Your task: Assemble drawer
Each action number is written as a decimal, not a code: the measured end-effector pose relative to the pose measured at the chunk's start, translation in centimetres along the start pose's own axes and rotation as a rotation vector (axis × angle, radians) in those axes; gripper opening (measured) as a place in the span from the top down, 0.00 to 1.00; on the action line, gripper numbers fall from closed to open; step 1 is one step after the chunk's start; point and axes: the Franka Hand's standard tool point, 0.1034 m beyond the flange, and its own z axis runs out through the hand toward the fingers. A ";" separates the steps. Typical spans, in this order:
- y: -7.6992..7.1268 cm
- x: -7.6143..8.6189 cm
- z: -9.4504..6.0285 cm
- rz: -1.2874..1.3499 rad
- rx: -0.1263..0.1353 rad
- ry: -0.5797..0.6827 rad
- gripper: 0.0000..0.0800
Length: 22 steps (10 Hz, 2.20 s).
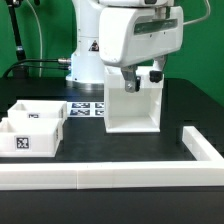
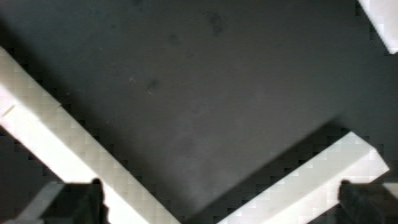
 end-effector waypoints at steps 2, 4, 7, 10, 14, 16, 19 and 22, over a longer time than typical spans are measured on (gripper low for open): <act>0.0 0.0 0.0 0.000 0.000 0.000 0.19; 0.0 0.0 0.0 0.000 0.000 0.000 0.19; -0.1 0.0 -0.1 0.018 -0.002 0.005 0.19; -3.6 -1.9 -2.1 0.234 -0.025 0.018 0.19; -5.2 -2.4 -2.2 0.321 -0.024 0.010 0.19; -5.3 -2.4 -2.2 0.321 -0.024 0.010 0.19; -8.0 -3.4 -2.1 0.552 -0.024 0.003 0.19; -10.5 -3.7 -1.7 0.733 0.102 -0.058 0.19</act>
Offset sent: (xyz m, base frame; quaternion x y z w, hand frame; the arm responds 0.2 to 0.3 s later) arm 0.0000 0.0000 0.0000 0.0000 0.0000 0.0000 1.0000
